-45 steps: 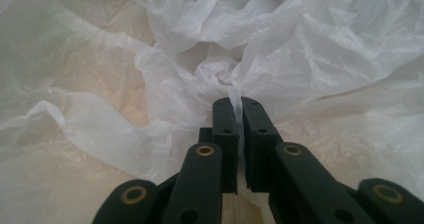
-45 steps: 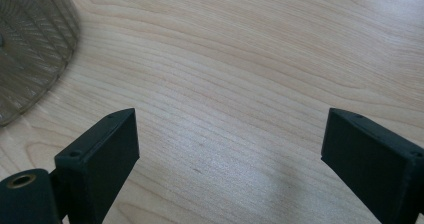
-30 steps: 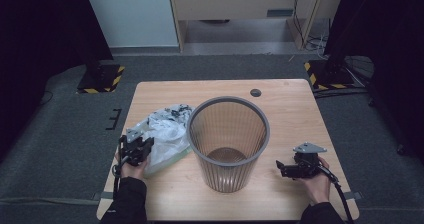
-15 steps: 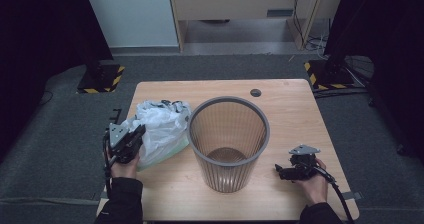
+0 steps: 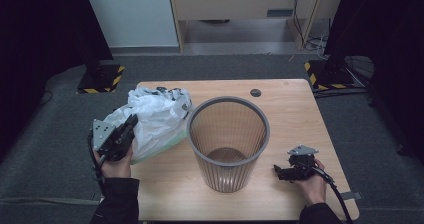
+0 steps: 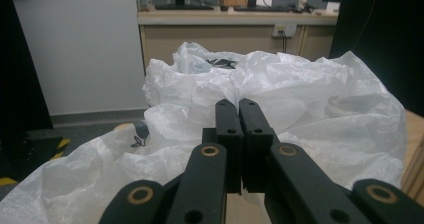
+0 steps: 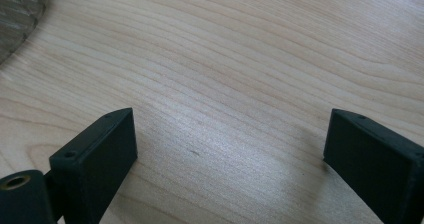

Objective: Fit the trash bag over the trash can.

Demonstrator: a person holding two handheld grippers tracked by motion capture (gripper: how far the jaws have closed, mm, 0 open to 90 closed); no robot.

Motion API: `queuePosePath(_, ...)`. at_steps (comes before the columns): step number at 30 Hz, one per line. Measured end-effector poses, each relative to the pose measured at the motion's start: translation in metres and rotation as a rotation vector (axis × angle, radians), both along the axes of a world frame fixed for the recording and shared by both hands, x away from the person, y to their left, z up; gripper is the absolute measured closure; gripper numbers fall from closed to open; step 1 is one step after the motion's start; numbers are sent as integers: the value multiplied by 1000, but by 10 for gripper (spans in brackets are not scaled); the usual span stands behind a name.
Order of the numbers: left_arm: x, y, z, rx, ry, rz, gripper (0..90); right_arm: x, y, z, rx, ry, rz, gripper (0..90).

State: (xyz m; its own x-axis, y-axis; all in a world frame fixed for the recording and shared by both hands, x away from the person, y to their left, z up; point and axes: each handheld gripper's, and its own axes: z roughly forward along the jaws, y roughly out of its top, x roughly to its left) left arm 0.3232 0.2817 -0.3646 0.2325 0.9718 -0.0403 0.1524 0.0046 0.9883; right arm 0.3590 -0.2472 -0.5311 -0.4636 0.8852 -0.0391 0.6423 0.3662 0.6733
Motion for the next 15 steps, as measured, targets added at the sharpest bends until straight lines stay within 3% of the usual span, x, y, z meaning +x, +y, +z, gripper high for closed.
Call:
queuePosePath(6,-8,5,18,-53,-50,-4,886,-1,0,-1,8,-10,-2,61)
queuePosePath(15,-23,7,45,-92,-137,-12,886,-1,0,-3,26,-7,-7,48)
